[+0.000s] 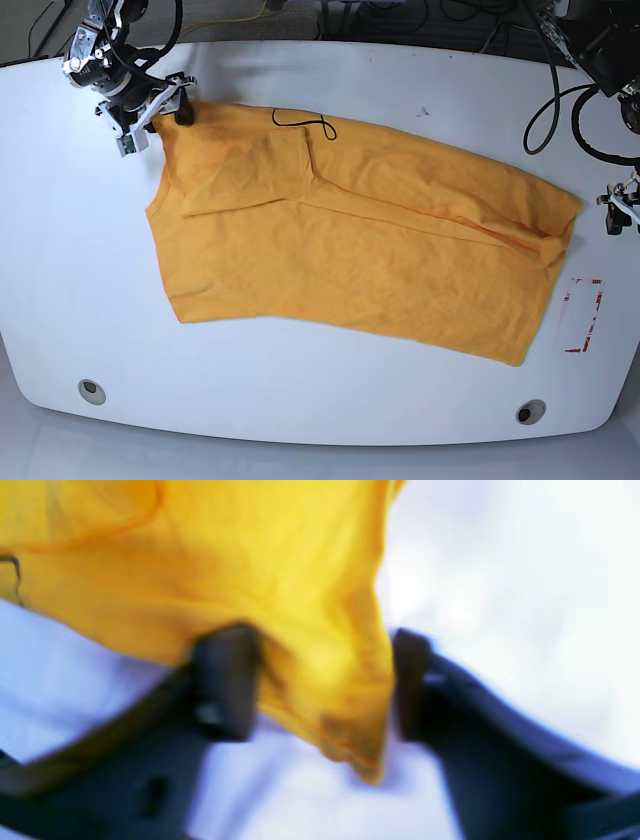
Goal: Layout the t-shirt on the table in an organized manner, then fold the t-shirt properly
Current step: 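Grasp the shirt's corners with both grippers at opposite ends of one edge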
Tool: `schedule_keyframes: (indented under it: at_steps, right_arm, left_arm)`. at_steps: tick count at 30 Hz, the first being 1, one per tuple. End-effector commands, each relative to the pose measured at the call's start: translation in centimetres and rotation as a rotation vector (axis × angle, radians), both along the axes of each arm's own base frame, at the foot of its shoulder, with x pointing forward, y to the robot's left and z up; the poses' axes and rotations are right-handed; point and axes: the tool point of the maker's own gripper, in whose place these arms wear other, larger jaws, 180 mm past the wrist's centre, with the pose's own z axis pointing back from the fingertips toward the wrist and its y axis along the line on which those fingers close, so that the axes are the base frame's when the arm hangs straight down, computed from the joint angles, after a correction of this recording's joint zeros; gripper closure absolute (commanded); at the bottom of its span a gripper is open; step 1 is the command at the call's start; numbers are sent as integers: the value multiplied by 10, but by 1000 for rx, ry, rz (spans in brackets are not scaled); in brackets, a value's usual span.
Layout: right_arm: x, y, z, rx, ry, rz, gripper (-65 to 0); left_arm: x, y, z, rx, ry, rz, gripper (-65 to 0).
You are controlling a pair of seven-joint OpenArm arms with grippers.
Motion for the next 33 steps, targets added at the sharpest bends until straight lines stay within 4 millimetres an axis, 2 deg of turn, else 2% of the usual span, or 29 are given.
schedule_keyframes:
  at_steps: [1, 5, 7, 15, 25, 28, 33]
  right_arm:
    - [-14, -4, -10, -18, 70, 8, -212]
    - [-14, -3, -10, -18, 71, 10, -103]
    - [-14, -2, -10, -18, 70, 13, -78]
    - [-14, -2, -10, -16, 69, 14, -87]
    - [-13, -2, -10, -17, 68, 15, -87]
    - [-13, -3, -9, -18, 67, 10, -86]
    - [-14, -4, -9, -20, 68, 9, -84]
  left_arm:
    - [9, 4, 19, 22, -52, -10, -364]
    - [13, -3, 8, 1, -28, -29, -364]
    - [18, -9, 3, -12, -15, -48, -364]
    - [23, -30, -25, -98, 22, -62, -364]
    - [29, -52, -36, -114, 10, -113, -364]
    - [23, -60, -54, -138, 38, -131, -364]
    - [21, -63, -71, -178, 53, -128, -364]
